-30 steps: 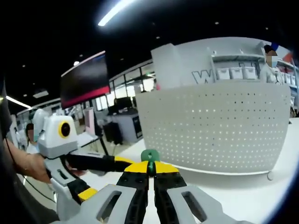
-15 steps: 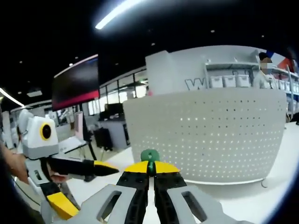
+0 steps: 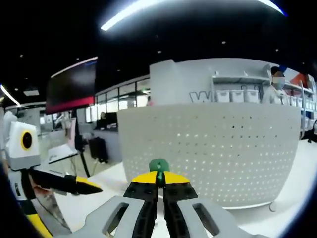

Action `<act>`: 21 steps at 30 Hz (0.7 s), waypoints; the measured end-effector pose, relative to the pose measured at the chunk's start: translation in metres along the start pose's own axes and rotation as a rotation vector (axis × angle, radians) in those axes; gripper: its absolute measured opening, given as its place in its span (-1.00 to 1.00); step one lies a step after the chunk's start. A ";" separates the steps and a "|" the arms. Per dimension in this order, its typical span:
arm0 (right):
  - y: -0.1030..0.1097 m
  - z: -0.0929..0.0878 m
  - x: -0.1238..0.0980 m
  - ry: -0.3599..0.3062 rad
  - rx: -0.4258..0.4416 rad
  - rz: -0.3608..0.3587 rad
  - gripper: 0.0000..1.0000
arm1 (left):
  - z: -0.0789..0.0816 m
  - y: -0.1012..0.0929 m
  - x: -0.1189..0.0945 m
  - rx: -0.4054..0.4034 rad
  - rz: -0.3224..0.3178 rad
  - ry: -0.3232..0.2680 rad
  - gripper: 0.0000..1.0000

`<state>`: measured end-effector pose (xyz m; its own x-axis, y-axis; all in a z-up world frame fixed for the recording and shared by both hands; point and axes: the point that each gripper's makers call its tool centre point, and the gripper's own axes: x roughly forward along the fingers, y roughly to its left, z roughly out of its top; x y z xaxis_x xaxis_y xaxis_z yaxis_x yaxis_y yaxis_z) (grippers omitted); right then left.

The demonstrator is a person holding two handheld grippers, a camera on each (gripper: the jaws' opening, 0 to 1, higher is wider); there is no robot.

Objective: Insert the hook assembly into the mounting plate slot until the hook locks in place.

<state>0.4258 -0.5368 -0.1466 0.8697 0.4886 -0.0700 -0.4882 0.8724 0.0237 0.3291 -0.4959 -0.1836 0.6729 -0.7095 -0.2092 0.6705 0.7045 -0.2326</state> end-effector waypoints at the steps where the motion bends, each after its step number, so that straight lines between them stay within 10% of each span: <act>1: -0.002 0.001 0.002 -0.003 -0.010 -0.005 -1.00 | 0.001 0.001 0.000 -0.009 0.001 -0.005 0.80; 21: -0.068 0.030 0.051 -0.100 -0.065 -0.142 -1.00 | -0.005 0.021 0.001 -0.055 0.045 0.008 0.77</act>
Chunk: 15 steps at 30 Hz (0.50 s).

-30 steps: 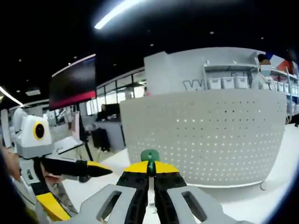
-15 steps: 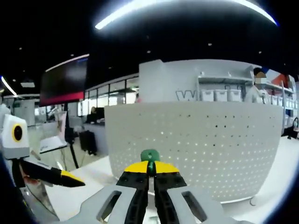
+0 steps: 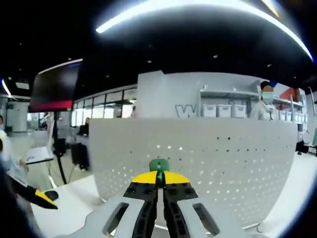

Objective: Insert the hook assembly into the mounting plate slot until the hook locks in place.

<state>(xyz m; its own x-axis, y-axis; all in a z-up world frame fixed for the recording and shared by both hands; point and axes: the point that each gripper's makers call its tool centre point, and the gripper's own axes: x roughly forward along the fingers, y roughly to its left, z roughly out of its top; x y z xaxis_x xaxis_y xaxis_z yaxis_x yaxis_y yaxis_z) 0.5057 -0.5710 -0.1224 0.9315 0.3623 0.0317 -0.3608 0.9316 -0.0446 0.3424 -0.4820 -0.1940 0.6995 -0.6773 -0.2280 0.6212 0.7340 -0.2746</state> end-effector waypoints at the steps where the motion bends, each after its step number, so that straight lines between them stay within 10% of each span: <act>1: -0.004 0.000 0.003 -0.002 0.000 -0.011 -1.00 | 0.000 0.001 0.000 -0.001 0.000 0.000 0.76; 15: -0.052 -0.003 0.024 -0.026 0.040 -0.124 -1.00 | -0.003 0.016 0.001 -0.030 0.009 0.006 0.77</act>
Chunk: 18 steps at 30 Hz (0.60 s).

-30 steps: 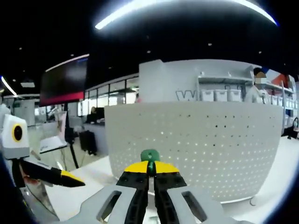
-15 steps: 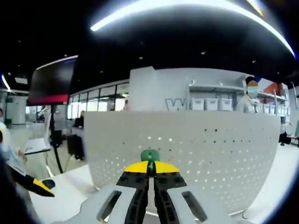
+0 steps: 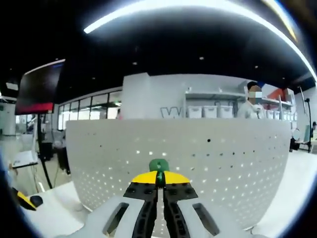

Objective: Insert the hook assembly into the mounting plate slot until the hook locks in place.

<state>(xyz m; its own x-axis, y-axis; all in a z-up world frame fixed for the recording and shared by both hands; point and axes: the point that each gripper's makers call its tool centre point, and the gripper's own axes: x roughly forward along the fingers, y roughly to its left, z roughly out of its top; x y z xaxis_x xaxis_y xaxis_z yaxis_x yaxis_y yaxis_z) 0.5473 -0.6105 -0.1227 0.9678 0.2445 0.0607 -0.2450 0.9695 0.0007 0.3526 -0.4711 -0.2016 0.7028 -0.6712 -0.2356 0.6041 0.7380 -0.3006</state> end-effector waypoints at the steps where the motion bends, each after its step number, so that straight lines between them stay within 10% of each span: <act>1: -0.002 0.002 0.002 -0.013 0.027 -0.007 -1.00 | 0.000 0.001 0.000 -0.007 0.000 -0.003 0.76; 18: -0.029 0.019 0.029 -0.068 0.022 -0.082 -1.00 | 0.001 0.011 0.003 -0.018 0.010 0.005 0.74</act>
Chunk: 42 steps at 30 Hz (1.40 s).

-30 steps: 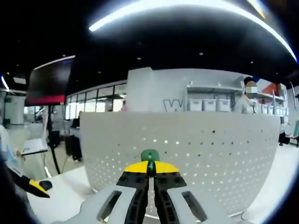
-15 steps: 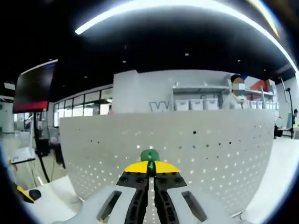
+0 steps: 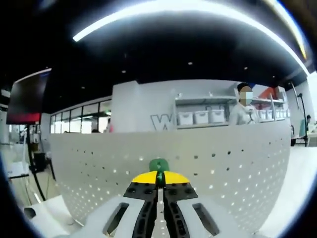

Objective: Insert the hook assembly into the mounting plate slot until the hook locks in place.

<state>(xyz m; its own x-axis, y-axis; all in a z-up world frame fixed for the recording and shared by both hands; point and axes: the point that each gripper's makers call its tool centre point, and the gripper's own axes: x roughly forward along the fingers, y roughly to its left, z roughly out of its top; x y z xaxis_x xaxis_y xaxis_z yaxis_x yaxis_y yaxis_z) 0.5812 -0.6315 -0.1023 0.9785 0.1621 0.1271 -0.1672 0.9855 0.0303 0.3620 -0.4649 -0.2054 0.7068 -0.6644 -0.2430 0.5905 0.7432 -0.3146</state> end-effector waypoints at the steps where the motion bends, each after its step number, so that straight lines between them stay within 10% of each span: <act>1: 0.000 0.000 0.000 -0.001 0.007 -0.004 -1.00 | 0.001 0.001 0.000 0.001 0.003 -0.003 0.75; 42: 0.003 -0.005 0.018 -0.008 -0.021 -0.081 -0.98 | -0.005 0.011 -0.005 -0.016 0.025 0.007 0.73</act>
<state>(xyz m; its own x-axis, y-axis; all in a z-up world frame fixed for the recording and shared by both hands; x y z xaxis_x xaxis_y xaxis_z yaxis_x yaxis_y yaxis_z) 0.5986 -0.6250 -0.1048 0.9878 0.0813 0.1332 -0.0847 0.9962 0.0198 0.3631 -0.4543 -0.2124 0.7183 -0.6465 -0.2571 0.5667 0.7581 -0.3228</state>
